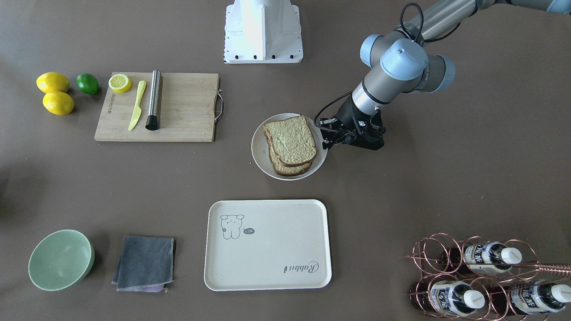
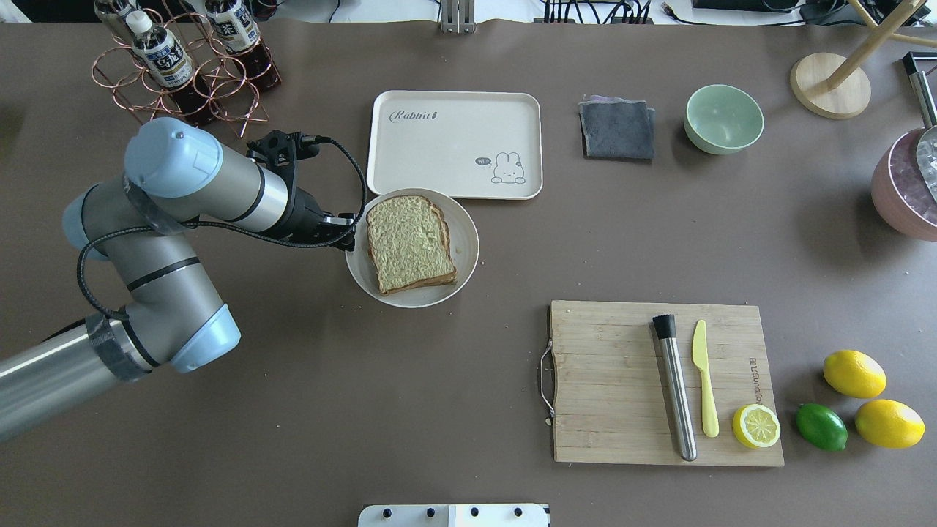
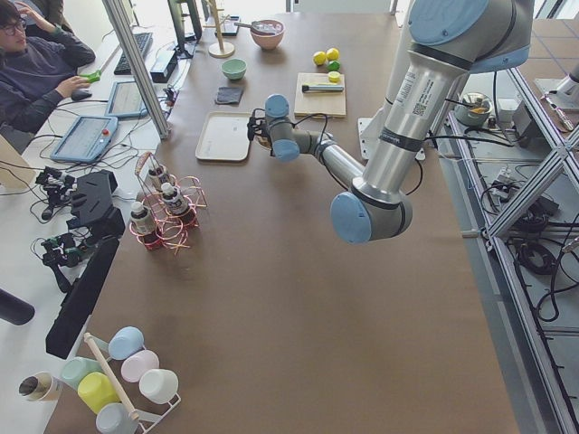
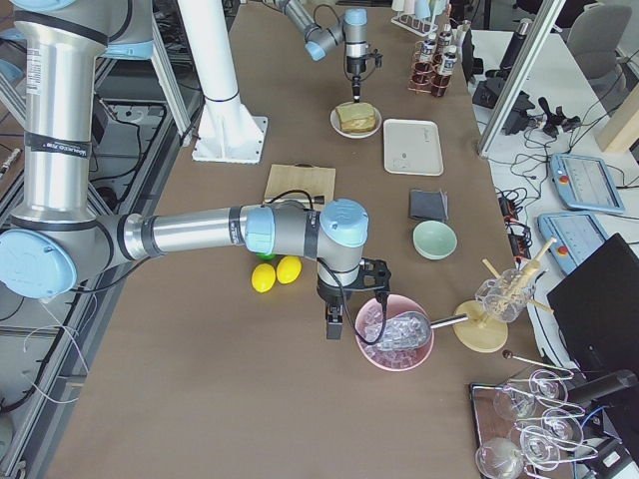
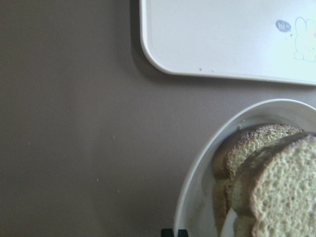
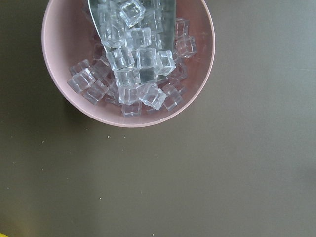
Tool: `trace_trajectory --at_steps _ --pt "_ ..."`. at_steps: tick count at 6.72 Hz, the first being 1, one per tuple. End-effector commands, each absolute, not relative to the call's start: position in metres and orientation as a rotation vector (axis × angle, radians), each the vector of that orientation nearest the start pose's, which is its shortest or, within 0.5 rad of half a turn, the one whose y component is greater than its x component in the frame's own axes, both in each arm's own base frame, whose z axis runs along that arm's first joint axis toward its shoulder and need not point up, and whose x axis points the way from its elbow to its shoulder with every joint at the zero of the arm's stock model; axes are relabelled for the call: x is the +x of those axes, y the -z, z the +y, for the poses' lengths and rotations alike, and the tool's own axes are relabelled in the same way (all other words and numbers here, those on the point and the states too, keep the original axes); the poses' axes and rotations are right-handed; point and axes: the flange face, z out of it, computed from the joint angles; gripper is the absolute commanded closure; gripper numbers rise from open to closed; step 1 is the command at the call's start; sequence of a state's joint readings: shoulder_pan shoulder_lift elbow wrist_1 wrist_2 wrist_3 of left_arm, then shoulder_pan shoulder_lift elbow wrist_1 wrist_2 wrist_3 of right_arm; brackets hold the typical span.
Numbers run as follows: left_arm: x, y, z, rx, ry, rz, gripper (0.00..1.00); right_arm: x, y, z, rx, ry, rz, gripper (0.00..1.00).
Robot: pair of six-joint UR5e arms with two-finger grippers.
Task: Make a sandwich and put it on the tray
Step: 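Carry the plate with the left gripper onto the cream tray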
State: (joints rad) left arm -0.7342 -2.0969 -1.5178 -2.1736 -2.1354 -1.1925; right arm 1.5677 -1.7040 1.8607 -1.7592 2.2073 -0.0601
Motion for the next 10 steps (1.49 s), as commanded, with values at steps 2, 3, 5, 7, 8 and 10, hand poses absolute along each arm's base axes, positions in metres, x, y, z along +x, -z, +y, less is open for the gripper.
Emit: trace_trajectory --at_steps 2,3,5,7,8,10 --pt "0.457 -0.281 -0.662 0.079 0.021 1.106 1.0 0.073 -0.607 -0.427 -0.015 0.049 -0.631 0.0" --pt "0.474 -0.265 -0.689 0.07 0.029 1.092 1.0 0.073 -0.607 -0.428 -0.014 0.049 -0.631 0.0" --pt "0.504 -0.264 -0.72 0.098 0.029 1.089 1.0 0.073 -0.607 -0.428 -0.013 0.051 -0.633 0.0" --pt "0.531 -0.248 -0.715 0.127 0.025 1.07 1.0 0.073 -0.605 -0.429 -0.011 0.05 -0.633 0.0" --pt "0.531 -0.248 -0.715 0.129 0.026 1.069 1.0 0.073 -0.605 -0.43 -0.009 0.051 -0.633 0.0" --pt "0.533 -0.249 -0.714 0.153 0.028 1.067 0.57 0.073 -0.605 -0.43 -0.011 0.049 -0.633 0.0"
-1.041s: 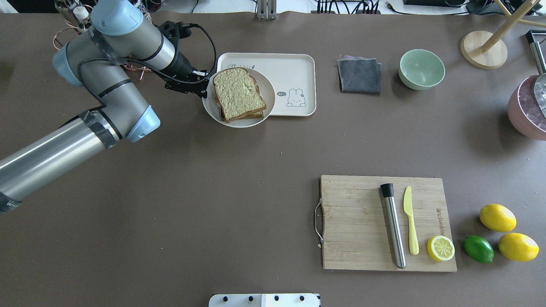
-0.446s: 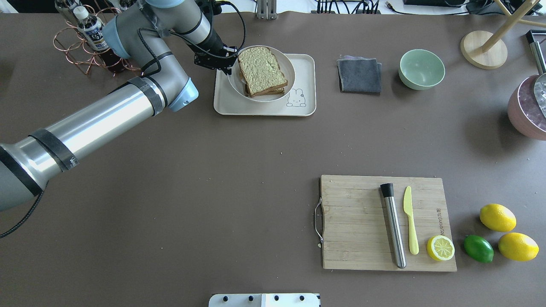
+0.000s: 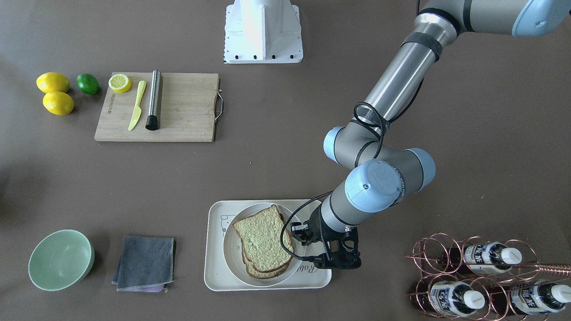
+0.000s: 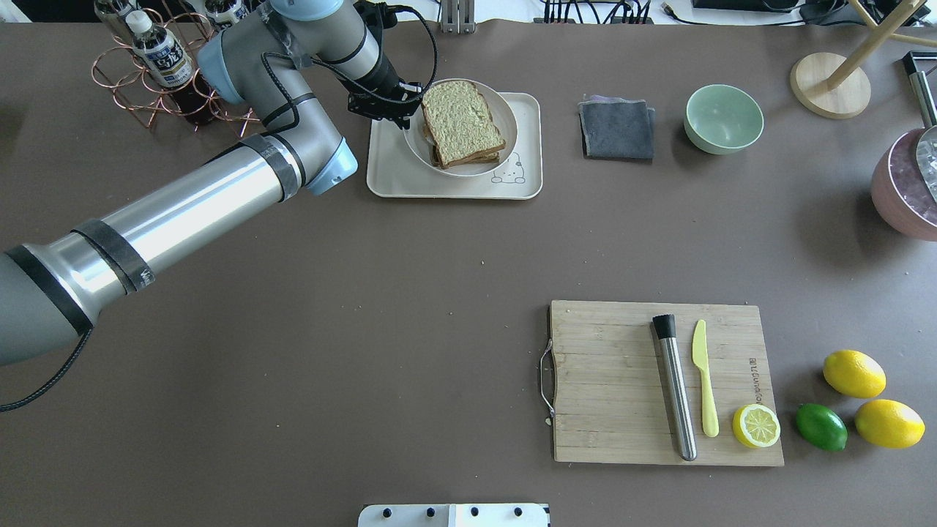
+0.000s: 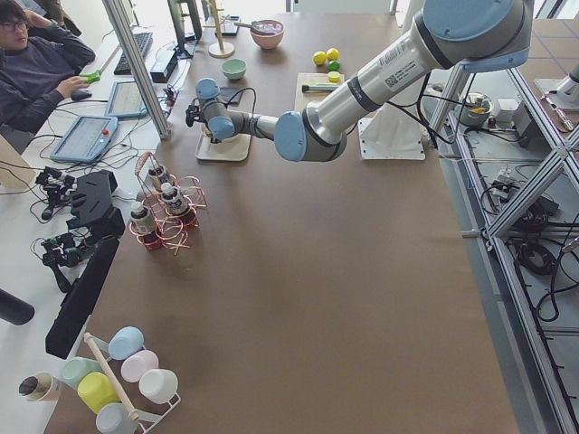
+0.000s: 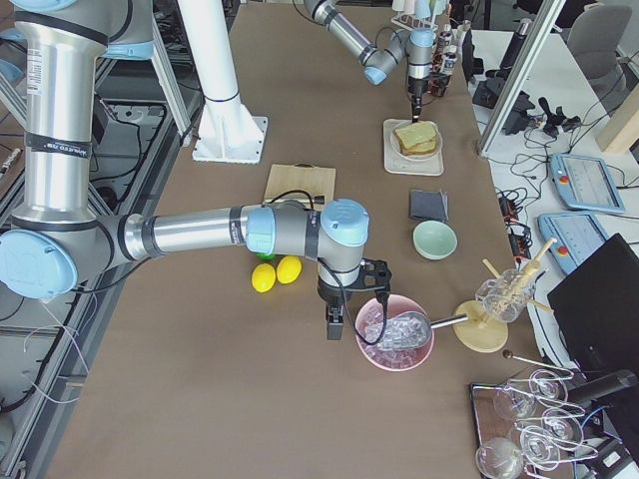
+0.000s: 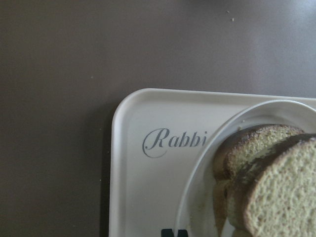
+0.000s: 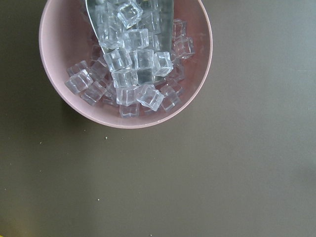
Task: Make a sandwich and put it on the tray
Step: 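Carry the plate with the left gripper onto the cream tray, then release the plate with the left gripper and lift away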
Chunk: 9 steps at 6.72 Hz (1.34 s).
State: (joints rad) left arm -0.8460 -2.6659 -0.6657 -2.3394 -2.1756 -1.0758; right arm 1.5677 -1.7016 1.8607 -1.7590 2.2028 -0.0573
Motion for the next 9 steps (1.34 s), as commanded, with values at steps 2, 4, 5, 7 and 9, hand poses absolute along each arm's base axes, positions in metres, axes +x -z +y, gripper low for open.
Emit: trace_trajectory --at_steps 2,4,5,7,9 --pt "0.534 -0.25 -0.713 0.169 0.027 1.066 0.02 0.073 -0.606 -0.429 -0.013 0.048 -0.633 0.0" --pt "0.519 -0.257 -0.711 0.195 0.024 1.079 0.02 0.073 -0.605 -0.429 -0.013 0.048 -0.633 0.0" --pt "0.492 -0.264 -0.693 0.222 0.019 1.106 0.02 0.073 -0.605 -0.43 -0.01 0.048 -0.633 0.0" --pt "0.435 -0.258 -0.63 0.206 0.029 1.092 0.02 0.073 -0.603 -0.43 -0.009 0.048 -0.634 0.0" --pt "0.364 -0.268 -0.57 0.189 0.028 1.106 0.02 0.073 -0.6 -0.432 -0.002 0.049 -0.634 0.0"
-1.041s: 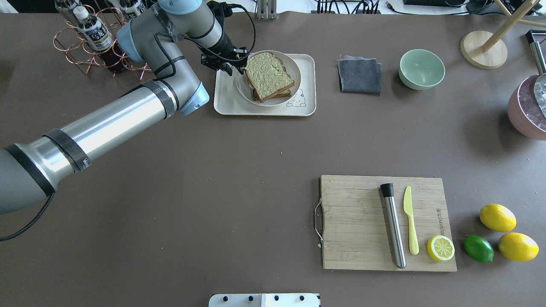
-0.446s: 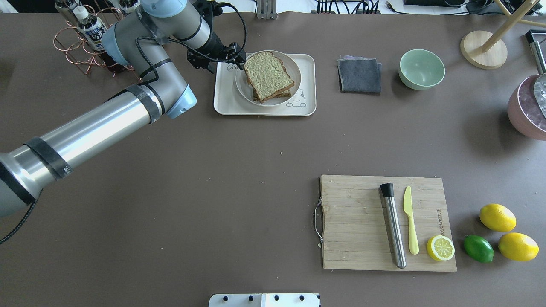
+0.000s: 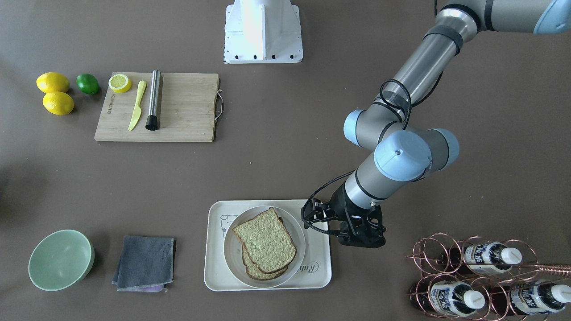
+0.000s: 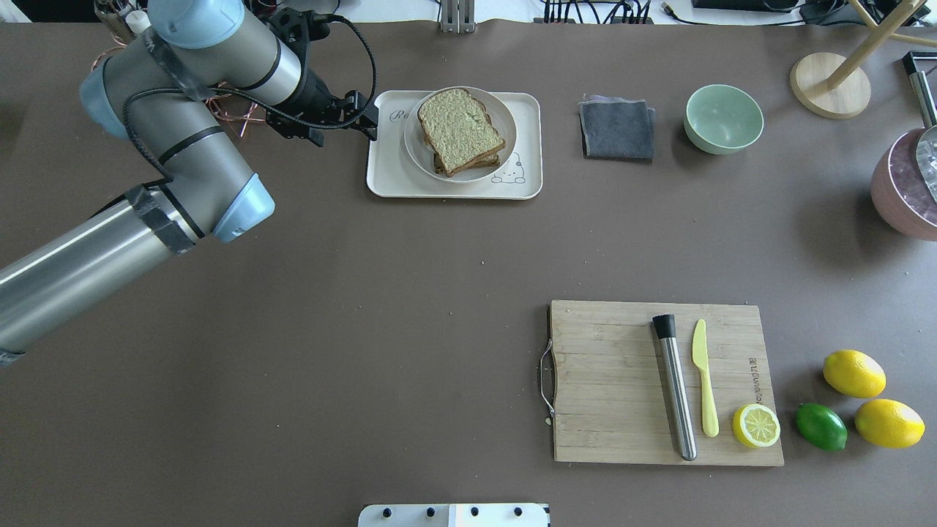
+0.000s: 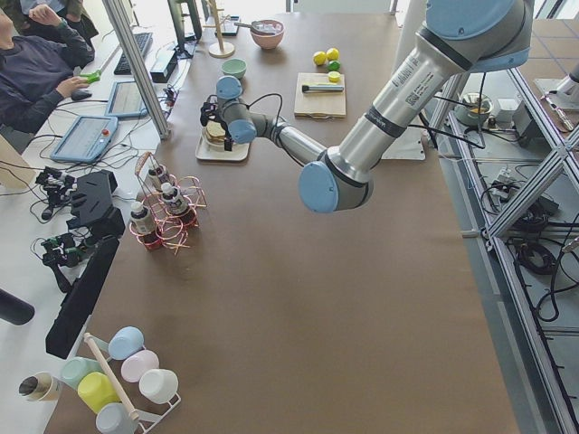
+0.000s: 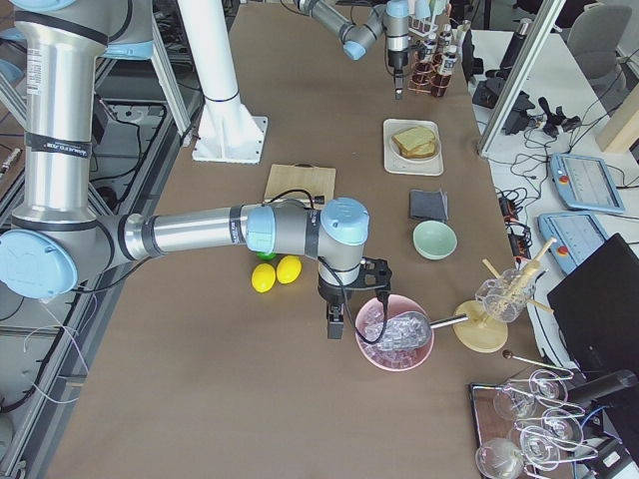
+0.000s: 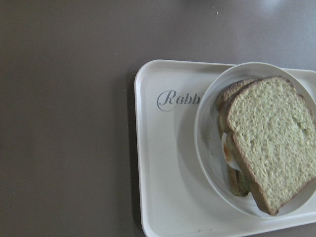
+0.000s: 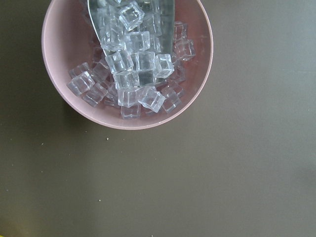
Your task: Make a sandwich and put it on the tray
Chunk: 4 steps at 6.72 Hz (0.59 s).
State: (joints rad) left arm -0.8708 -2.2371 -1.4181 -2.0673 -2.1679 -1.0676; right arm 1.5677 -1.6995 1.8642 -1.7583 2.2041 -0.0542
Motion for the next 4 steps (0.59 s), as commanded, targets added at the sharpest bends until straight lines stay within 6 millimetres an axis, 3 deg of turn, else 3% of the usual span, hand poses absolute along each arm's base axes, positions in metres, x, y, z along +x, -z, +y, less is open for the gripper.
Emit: trace_trajectory --at_steps 1,3,4 --pt "0.309 -0.28 -0.555 0.193 0.047 1.102 0.02 0.073 -0.604 -0.429 -0.009 0.047 -0.634 0.0" --pt "0.212 -0.359 -0.513 0.262 -0.071 0.977 0.02 0.073 -0.606 -0.428 -0.015 0.046 -0.634 0.0" --pt "0.16 -0.4 -0.511 0.295 -0.113 0.925 0.02 0.073 -0.607 -0.427 -0.017 0.044 -0.633 0.0"
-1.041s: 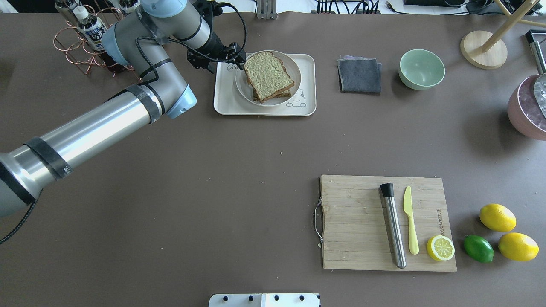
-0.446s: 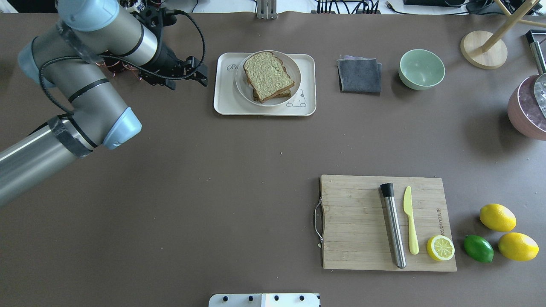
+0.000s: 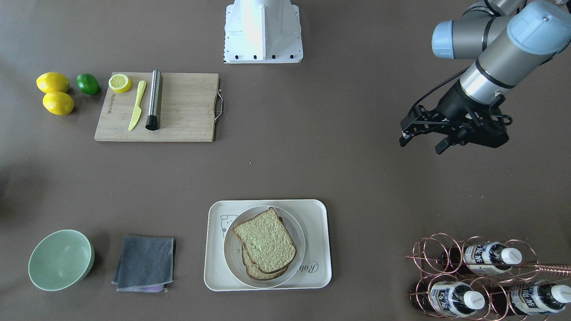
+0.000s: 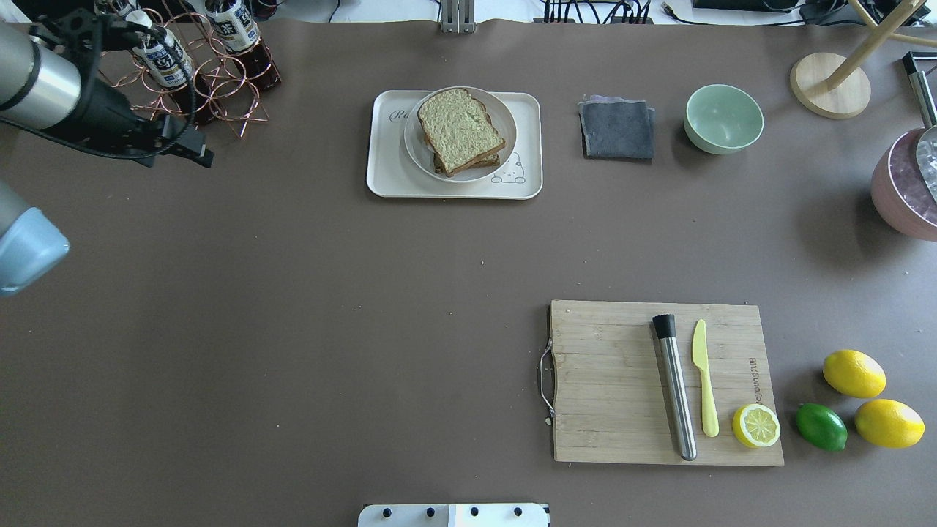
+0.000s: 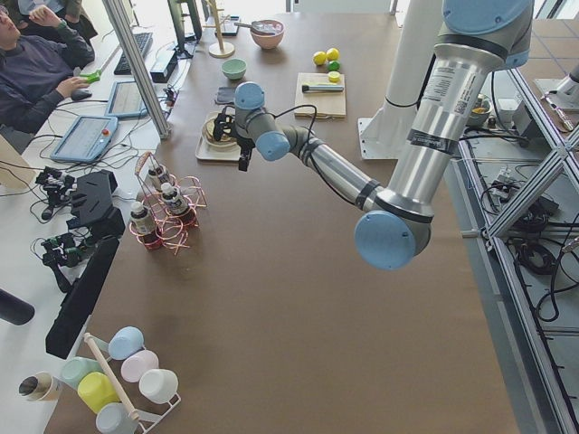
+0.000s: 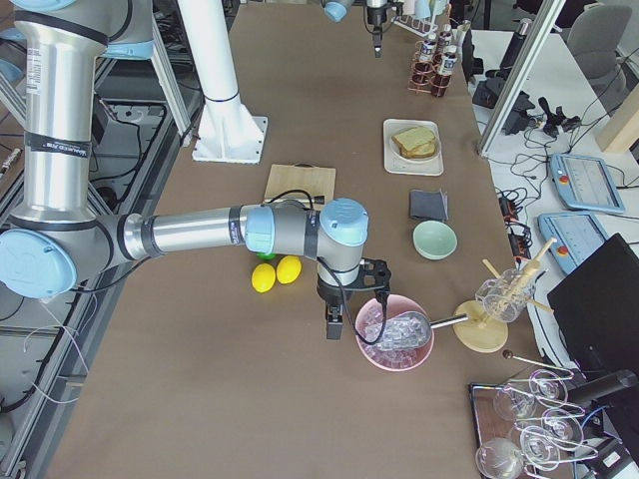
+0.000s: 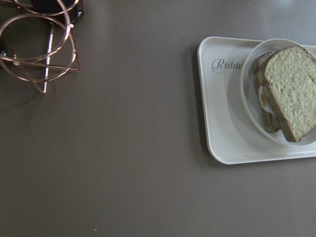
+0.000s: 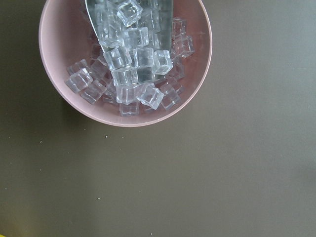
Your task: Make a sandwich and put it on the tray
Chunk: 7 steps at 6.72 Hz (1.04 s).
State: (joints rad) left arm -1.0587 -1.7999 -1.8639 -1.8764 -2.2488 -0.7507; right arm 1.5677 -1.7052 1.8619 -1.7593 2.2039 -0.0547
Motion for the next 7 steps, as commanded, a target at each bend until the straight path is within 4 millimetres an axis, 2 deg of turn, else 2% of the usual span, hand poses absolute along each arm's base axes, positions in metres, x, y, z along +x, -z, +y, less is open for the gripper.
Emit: trace_trajectory --at_steps 1,3,4,5,6,7 --pt "0.094 -0.439 -0.52 0.315 -0.164 0.903 0.02 0.073 -0.607 -0.427 -0.017 0.044 -0.633 0.0" --pt "-0.02 -0.478 -0.525 0.292 -0.256 0.778 0.02 0.073 -0.607 -0.427 -0.016 0.046 -0.633 0.0" --pt "-0.064 -0.495 -0.523 0.286 -0.294 0.749 0.02 0.073 -0.607 -0.427 -0.016 0.046 -0.633 0.0" --pt "-0.079 -0.532 -0.519 0.257 -0.315 0.746 0.02 0.073 -0.607 -0.427 -0.016 0.046 -0.633 0.0" --pt "-0.087 -0.593 -0.499 0.151 -0.272 0.708 0.02 0.073 -0.608 -0.427 -0.018 0.045 -0.631 0.0" --pt "-0.09 -0.616 -0.496 0.1 -0.257 0.658 0.02 0.073 -0.611 -0.423 -0.026 0.042 -0.633 0.0"
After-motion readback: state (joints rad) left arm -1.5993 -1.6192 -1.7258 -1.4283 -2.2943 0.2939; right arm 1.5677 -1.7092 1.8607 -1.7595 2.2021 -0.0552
